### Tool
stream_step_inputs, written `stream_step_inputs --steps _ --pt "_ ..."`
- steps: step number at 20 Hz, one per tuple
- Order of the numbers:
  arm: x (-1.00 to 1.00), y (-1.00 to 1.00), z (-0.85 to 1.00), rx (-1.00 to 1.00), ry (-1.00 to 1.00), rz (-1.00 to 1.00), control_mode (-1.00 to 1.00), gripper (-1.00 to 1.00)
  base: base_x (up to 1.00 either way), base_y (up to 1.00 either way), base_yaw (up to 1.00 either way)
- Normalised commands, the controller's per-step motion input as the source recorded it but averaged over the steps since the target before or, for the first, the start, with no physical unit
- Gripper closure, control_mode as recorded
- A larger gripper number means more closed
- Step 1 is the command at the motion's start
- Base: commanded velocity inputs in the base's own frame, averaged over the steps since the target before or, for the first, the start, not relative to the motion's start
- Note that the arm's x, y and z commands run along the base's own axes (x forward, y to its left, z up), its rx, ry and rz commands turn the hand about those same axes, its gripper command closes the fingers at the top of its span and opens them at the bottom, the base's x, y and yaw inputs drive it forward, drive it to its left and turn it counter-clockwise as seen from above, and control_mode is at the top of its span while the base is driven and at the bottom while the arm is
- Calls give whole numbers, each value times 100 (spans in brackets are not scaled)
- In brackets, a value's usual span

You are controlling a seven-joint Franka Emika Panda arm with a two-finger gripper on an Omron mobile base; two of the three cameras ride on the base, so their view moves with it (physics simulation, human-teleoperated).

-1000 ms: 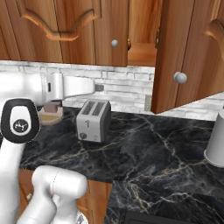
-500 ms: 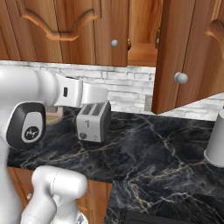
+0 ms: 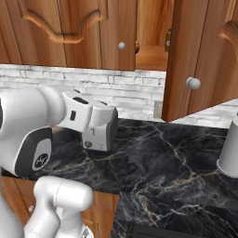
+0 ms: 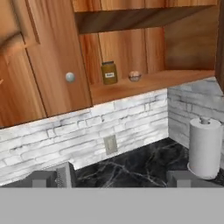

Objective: Open the cabinet. Pick the orange and tangerine from the cabinet and place them into the bowl. Then close the cabinet.

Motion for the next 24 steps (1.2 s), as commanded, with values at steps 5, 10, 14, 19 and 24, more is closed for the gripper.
stream_step_inputs --steps 5,10,14,19,24 --pt "-6 0 -8 13 -45 23 -100 -100 0 0 0" --pt "0 10 10 0 -17 1 -100 -100 0 0 0" --pt "0 25 34 0 -33 3 -100 -100 0 0 0" --pt "13 21 27 -1 -27 4 -100 -100 0 0 0" --pt "42 12 0 0 2 0 -100 -100 0 0 0"
